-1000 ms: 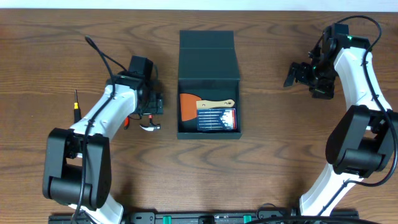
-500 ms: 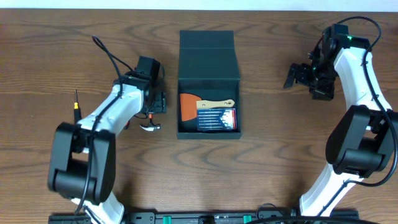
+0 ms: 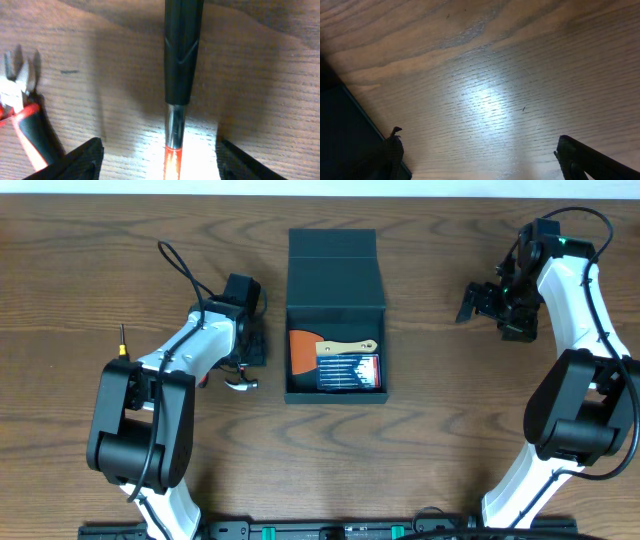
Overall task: Pack container
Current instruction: 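Move the left gripper to the red hammer and grasp its handle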
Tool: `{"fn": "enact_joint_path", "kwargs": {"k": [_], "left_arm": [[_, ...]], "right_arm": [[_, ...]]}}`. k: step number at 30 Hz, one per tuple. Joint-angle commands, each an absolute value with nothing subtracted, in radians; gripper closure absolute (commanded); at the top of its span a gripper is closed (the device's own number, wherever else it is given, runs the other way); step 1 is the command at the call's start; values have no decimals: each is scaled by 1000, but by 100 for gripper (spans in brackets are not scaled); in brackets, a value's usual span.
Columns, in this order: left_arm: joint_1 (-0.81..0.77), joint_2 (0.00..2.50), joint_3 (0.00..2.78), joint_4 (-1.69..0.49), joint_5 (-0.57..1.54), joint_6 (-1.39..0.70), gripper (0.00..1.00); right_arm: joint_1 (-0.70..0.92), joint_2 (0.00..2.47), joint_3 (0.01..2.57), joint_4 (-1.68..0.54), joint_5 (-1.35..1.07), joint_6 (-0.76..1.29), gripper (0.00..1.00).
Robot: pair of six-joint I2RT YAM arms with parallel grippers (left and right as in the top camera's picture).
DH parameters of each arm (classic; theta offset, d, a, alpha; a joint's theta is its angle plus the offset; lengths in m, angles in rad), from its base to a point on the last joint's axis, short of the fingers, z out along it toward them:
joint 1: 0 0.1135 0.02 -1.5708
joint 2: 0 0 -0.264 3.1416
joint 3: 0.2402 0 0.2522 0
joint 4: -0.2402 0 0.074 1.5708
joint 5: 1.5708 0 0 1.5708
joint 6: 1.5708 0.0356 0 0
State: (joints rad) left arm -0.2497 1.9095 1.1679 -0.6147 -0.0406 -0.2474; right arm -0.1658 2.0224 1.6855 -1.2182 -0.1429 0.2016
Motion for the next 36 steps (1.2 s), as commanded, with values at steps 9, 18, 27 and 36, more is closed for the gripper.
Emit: {"fn": "enact_joint_path", "kwargs": {"k": [9, 18, 27, 36], "left_arm": [[-248, 1943, 1169, -733, 46, -290, 37], [-248, 1943, 1169, -664, 45, -154, 32], [-248, 1943, 1169, -653, 45, -154, 56], [-248, 1943, 1169, -643, 45, -154, 90]], "right_arm": [[-160, 2023, 1686, -1219, -154, 213, 1], [-160, 2023, 1686, -1220, -154, 212, 1], [-160, 2023, 1686, -1220, -154, 212, 1], [-160, 2023, 1686, -1221, -154, 212, 1]]}}
